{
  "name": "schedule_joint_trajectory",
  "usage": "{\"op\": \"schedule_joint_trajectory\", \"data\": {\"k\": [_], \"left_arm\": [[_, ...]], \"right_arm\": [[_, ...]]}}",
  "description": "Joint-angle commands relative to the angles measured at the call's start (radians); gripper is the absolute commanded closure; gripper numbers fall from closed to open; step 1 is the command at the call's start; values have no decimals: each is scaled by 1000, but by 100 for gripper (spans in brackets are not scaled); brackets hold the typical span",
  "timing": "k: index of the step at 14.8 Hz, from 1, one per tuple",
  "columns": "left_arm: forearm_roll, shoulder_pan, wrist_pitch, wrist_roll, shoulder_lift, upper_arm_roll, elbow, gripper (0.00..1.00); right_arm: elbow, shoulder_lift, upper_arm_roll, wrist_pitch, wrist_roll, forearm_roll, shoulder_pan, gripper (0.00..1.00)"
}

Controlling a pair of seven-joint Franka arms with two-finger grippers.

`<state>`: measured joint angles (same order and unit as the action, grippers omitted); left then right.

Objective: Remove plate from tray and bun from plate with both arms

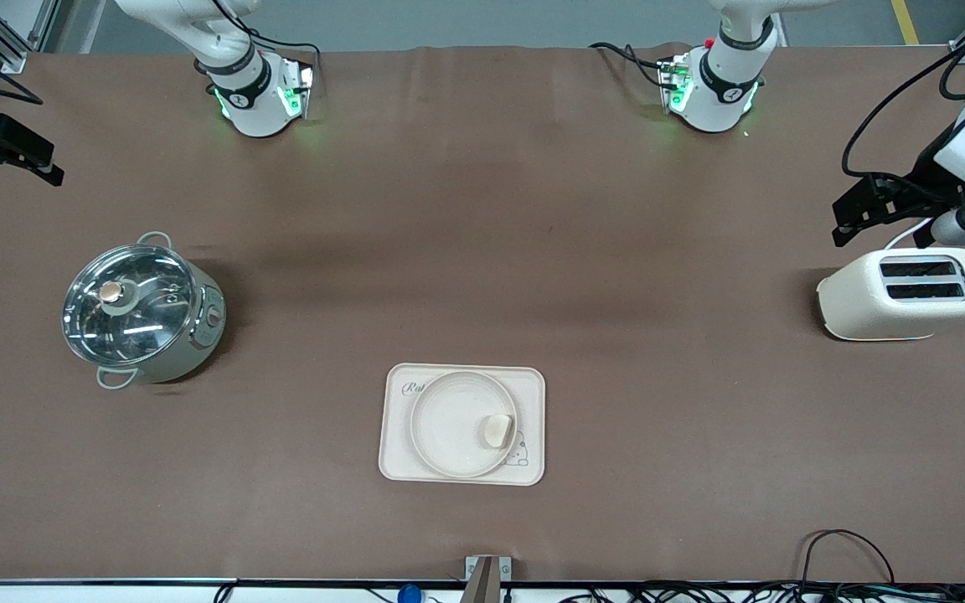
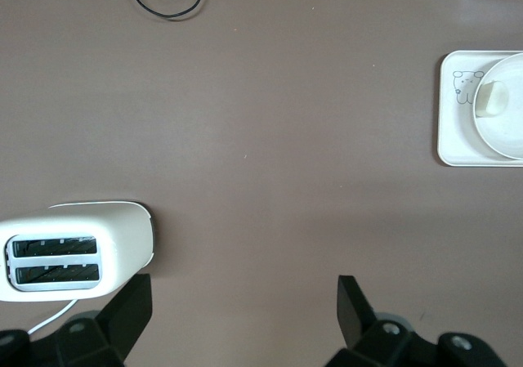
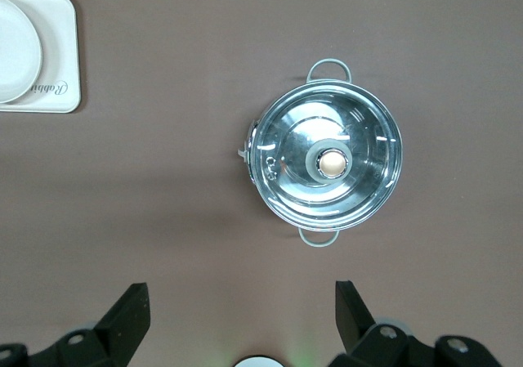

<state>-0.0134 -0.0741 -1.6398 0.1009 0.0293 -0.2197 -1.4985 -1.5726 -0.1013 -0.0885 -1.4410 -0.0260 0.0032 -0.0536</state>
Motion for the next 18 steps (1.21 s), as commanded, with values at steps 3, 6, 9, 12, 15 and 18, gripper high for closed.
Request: {"op": "schedule_joint_trajectory", "data": {"k": [3, 6, 9, 12, 15, 18], "left_arm": [[-2, 0, 23, 10, 12, -1, 30, 0], [-2, 0, 23, 10, 12, -1, 30, 0], [-2, 0, 23, 10, 12, -1, 30, 0], [-2, 0, 23, 10, 12, -1, 30, 0], [-2, 2, 23, 10, 12, -1, 30, 0], [-2, 2, 23, 10, 12, -1, 30, 0]], "right_arm": [[-27, -18, 16, -12, 3, -6, 20, 0], [-27, -17, 18, -13, 3, -6, 15, 0], [-21, -6, 19, -18, 4, -3, 11, 0], [-14, 53, 23, -62, 9, 69, 4, 0], [-10, 170, 24, -183, 15, 130, -34, 0], [29, 303, 24, -312, 17, 146, -86, 0]]}}
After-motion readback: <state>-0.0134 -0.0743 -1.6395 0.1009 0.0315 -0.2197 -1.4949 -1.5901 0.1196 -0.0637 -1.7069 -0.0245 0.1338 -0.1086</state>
